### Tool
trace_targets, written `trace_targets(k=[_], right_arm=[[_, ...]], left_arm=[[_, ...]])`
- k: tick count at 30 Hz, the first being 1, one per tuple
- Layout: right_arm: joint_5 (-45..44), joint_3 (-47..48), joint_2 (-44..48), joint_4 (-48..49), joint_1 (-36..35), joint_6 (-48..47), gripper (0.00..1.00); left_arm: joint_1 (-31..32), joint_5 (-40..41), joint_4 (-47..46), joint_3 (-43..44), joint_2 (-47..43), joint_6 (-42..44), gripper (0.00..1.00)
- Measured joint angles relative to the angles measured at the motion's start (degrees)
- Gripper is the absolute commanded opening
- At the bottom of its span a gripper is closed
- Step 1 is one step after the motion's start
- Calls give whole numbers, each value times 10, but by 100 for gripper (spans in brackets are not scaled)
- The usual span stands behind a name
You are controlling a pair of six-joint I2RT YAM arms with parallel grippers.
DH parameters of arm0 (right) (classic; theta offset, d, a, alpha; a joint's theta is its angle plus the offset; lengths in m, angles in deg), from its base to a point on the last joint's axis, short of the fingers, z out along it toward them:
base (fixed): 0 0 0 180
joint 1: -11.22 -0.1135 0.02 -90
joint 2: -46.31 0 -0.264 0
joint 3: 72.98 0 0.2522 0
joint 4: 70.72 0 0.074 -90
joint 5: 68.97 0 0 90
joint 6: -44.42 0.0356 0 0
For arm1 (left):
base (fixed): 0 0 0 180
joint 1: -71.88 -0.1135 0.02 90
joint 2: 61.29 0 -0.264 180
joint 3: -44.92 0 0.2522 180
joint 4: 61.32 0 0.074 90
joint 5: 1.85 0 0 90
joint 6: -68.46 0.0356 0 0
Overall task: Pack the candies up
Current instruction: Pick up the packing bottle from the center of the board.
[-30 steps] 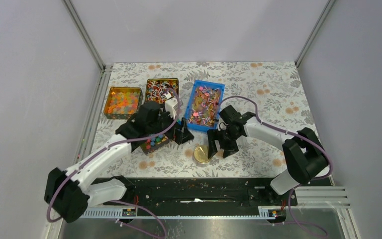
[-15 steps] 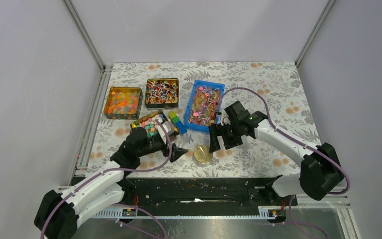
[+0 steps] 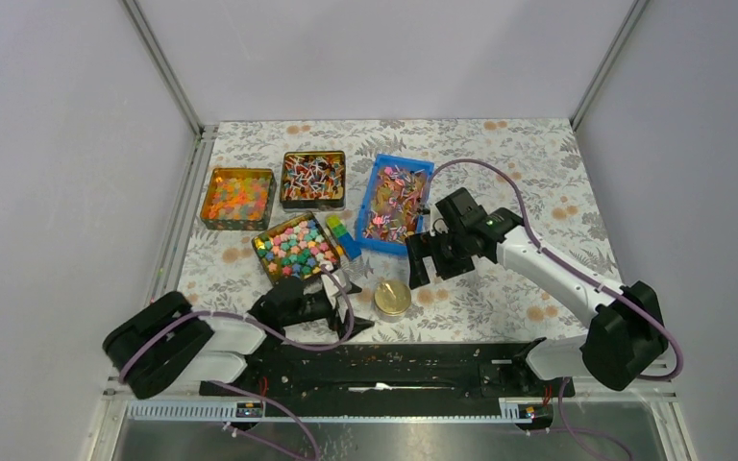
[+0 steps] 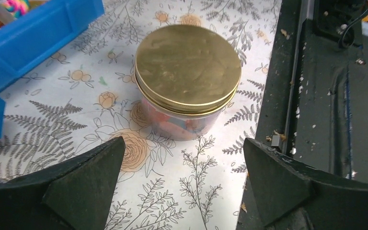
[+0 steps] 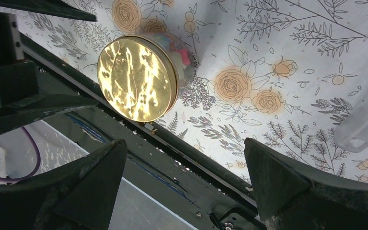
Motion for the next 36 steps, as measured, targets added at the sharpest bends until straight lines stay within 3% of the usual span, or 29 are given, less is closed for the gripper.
trace_targets(k=[7, 14, 29, 36], right_arm=[[-9, 12, 25, -13, 0, 0, 100], [-25, 31, 63, -13, 0, 2, 100], [-68, 67, 145, 20, 0, -7, 100], [-85, 0, 246, 92, 0, -16, 100]], left_arm=[[23, 7, -144, 9, 185, 16, 99], [26, -2, -227, 53, 292, 28, 99], [33, -36, -279, 113, 397, 55, 99], [41, -42, -290, 146, 430, 64, 98]])
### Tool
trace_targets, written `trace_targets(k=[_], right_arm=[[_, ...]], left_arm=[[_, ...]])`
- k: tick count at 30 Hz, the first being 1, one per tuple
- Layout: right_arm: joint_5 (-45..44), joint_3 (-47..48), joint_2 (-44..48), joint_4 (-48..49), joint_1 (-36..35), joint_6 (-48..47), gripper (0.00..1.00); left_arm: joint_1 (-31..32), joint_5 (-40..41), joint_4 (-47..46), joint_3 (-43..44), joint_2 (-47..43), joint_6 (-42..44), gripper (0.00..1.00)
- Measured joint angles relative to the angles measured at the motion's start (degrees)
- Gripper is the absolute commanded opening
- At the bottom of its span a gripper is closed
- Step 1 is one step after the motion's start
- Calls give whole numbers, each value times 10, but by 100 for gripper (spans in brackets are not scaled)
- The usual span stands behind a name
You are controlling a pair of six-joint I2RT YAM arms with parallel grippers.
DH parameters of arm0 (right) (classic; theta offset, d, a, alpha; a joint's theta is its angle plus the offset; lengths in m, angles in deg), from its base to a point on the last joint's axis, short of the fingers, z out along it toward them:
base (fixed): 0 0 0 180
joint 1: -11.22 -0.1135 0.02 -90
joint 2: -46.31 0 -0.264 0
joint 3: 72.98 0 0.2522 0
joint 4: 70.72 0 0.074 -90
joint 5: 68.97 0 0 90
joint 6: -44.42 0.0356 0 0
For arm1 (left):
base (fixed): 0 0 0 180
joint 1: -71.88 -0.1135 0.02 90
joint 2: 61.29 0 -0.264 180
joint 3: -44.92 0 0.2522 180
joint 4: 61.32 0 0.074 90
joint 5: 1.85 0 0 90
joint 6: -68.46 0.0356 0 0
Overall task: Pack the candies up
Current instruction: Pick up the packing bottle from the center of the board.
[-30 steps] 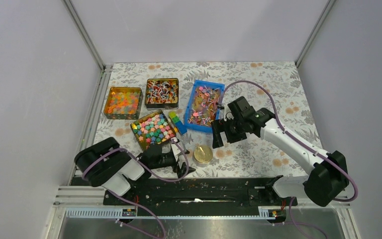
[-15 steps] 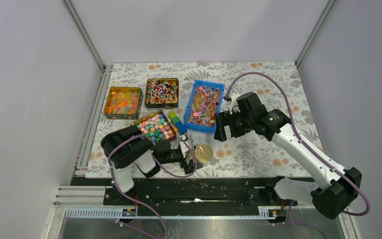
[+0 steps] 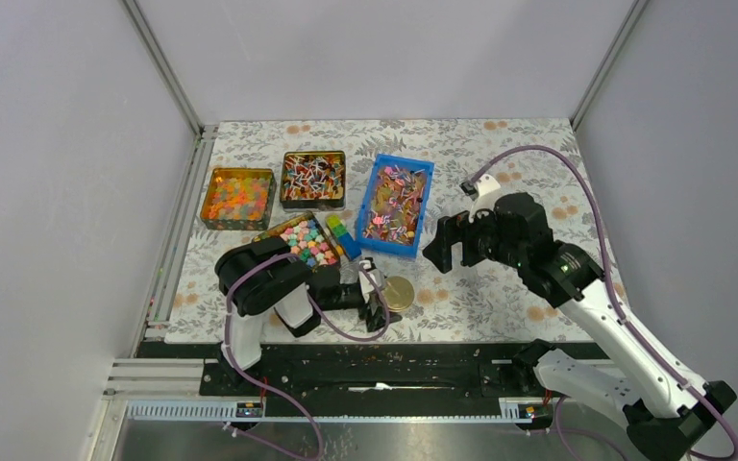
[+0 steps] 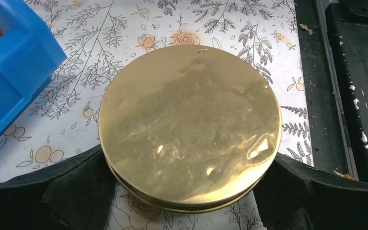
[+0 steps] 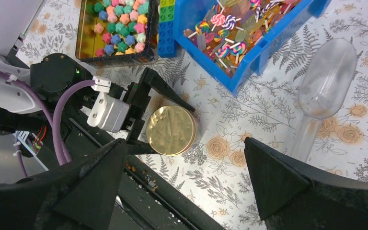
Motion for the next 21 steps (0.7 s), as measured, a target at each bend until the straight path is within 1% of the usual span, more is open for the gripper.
trace_targets(k=[3, 6, 9, 12, 18, 21], right_arm=[[-9, -17, 24, 12, 0, -2, 100], [-12, -21, 29, 18, 0, -3, 100], [-13, -21, 29, 20, 0, -3, 100], [-13, -21, 28, 20, 0, -3, 100], [-12, -21, 21, 20, 0, -5, 100], [-11, -20, 14, 19, 0, -12, 100]], left_arm=[[3, -2, -5, 8, 10, 5, 96], [7, -4, -8, 14, 17, 9, 90], [10, -4, -8, 17, 19, 11, 80], [12, -4, -9, 17, 20, 12, 74], [13, -8, -10, 14, 18, 12, 67], [15, -8, 7, -2, -6, 11, 63]])
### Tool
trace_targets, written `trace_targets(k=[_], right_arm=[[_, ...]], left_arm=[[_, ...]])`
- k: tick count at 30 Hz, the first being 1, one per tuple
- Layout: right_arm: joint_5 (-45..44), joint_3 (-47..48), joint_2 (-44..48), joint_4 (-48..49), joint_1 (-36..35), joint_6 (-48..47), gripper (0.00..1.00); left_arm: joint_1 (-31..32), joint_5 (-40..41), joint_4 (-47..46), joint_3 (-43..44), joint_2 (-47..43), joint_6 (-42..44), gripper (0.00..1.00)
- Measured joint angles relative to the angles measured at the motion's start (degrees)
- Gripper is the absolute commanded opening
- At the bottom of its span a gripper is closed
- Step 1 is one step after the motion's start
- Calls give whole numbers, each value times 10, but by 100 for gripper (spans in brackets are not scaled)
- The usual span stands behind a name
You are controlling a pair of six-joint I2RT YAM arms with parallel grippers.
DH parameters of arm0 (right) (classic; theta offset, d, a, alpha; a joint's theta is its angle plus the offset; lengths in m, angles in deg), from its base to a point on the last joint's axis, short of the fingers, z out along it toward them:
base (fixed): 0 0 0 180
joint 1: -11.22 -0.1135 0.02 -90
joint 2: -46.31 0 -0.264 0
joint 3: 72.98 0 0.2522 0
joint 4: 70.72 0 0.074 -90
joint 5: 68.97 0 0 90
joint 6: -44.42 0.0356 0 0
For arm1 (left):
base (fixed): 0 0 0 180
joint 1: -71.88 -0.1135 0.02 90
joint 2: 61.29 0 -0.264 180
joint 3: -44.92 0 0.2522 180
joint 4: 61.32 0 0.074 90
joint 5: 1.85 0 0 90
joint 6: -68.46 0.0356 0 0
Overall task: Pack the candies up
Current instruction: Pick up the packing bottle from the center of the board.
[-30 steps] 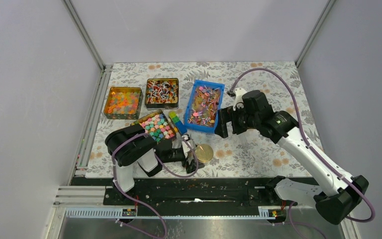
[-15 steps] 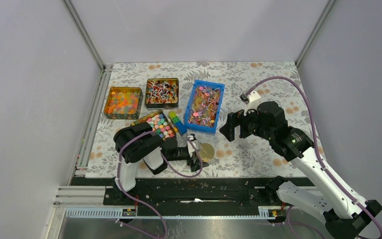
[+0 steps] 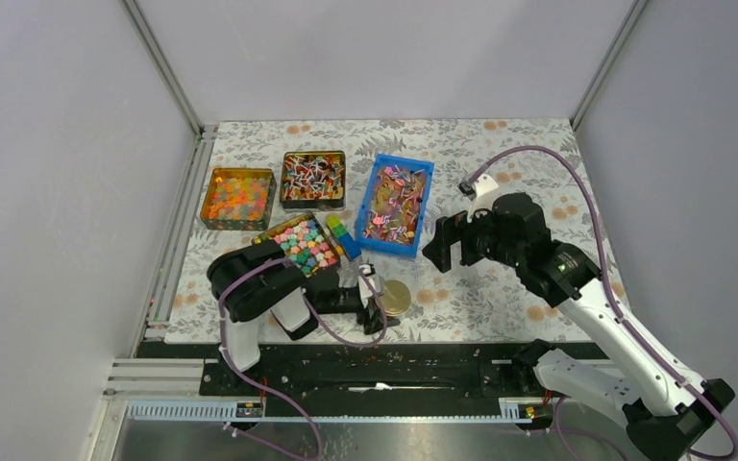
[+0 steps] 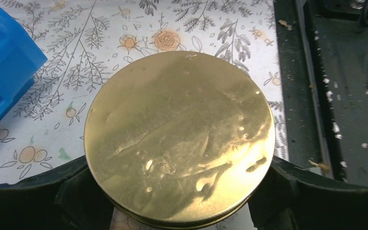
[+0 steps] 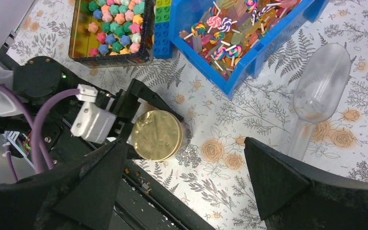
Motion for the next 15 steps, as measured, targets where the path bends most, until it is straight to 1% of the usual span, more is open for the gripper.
trace_targets(k=[2, 7, 8, 9, 11, 15], right_arm=[[4, 4, -5, -1, 0, -7, 99], [21, 26, -13, 0, 0, -27, 99], [26, 32, -15, 0, 0, -31, 99], [33, 38, -18, 0, 0, -36, 99], [42, 51, -25, 0, 0, -44, 99], [72, 86, -49, -4, 0, -71, 98]], left_arm=[[0, -1, 21, -16, -36, -4, 60], [1, -5, 111, -23, -174, -20, 60], [1, -6, 153, -20, -219, -20, 60], [1, -6, 181, -17, -249, -18, 61], [1, -5, 266, -2, -315, -10, 62], [1, 1, 466, 49, -428, 29, 62]])
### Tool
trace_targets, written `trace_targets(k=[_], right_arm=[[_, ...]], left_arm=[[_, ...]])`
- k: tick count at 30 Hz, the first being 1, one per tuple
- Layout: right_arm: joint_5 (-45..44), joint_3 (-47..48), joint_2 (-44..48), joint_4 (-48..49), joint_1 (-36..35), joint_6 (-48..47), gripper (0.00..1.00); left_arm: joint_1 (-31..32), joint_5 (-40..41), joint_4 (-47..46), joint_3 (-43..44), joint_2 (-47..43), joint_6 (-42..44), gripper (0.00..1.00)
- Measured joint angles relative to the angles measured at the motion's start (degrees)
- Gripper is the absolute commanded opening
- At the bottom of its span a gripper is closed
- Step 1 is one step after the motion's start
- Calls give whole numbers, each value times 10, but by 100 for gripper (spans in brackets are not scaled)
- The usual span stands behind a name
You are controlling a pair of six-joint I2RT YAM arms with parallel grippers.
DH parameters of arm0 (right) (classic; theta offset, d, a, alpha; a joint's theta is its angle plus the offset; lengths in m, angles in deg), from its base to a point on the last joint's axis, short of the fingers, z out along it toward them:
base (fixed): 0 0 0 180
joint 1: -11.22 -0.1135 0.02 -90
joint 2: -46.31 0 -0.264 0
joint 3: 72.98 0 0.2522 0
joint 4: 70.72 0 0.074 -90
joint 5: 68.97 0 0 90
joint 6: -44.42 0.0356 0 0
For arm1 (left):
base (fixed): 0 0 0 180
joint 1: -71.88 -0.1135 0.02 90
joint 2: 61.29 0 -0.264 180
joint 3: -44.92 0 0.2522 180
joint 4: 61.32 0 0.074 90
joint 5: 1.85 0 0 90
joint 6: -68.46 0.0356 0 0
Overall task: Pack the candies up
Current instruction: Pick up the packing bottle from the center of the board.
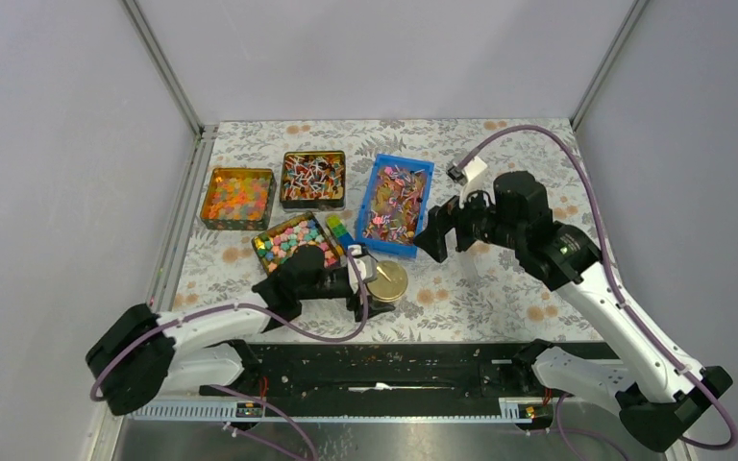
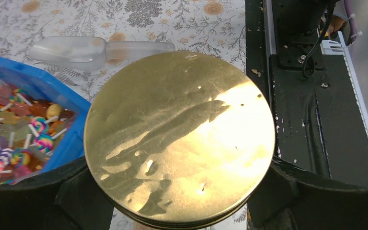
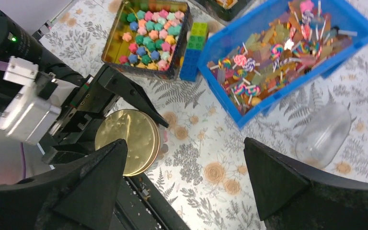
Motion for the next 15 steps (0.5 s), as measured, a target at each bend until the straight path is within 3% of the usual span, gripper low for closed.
trace_targets(k=[7, 15], right_arm=[[69, 72, -48, -4, 0, -76, 97], [139, 134, -92, -21, 0, -149, 97]], left_arm=[[0, 11, 289, 104, -115, 61, 63], [-14, -2, 469, 184, -141, 82, 62]])
